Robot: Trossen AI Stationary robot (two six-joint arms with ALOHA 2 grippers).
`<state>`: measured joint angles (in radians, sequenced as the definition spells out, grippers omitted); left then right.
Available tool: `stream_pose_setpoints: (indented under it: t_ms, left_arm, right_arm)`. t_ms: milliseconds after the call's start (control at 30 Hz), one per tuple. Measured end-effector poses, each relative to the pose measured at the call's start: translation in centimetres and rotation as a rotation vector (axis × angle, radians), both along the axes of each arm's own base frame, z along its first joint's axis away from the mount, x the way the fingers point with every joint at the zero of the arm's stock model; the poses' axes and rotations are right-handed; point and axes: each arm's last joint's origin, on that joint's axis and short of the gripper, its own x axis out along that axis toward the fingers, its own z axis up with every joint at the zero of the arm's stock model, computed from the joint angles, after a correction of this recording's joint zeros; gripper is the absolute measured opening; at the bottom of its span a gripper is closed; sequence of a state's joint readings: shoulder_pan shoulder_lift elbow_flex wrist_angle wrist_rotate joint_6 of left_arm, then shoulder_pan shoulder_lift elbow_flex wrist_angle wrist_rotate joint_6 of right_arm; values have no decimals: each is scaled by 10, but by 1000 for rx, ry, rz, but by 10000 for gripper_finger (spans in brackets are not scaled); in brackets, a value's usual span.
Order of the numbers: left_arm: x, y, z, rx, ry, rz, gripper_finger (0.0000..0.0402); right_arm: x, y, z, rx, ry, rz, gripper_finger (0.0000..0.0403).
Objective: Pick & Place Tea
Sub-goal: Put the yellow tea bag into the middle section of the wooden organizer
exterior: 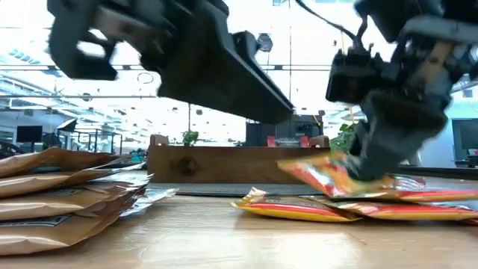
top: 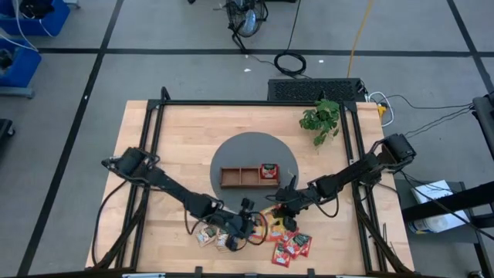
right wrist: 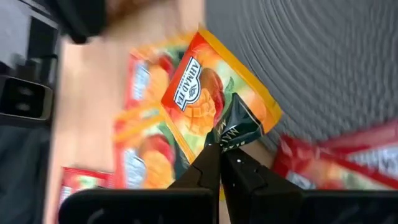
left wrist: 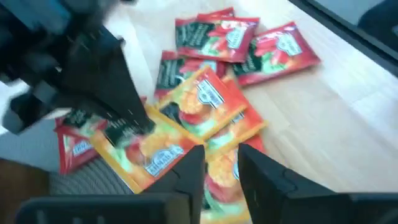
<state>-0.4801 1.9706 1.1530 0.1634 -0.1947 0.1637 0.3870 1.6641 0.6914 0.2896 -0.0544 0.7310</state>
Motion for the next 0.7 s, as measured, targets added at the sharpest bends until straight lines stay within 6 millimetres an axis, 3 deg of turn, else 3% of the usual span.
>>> stream_pose_setpoints:
  t_ms: [200, 333, 500, 700]
  left_arm:
    - [-20, -11, 14, 33, 64, 1, 119]
    - [-30, -15, 13, 89, 102, 60, 120]
    - [-40, -20, 8, 127, 150, 106, 120]
    - [-48, -23, 5, 148, 190, 147, 120]
  right_arm:
    - [1, -4, 15, -11, -52, 14, 0]
    - [11, -8, 39, -94, -6, 48, 0]
    - [34, -18, 96, -304, 72, 78, 0]
    - [50, -51, 149, -563, 93, 119, 0]
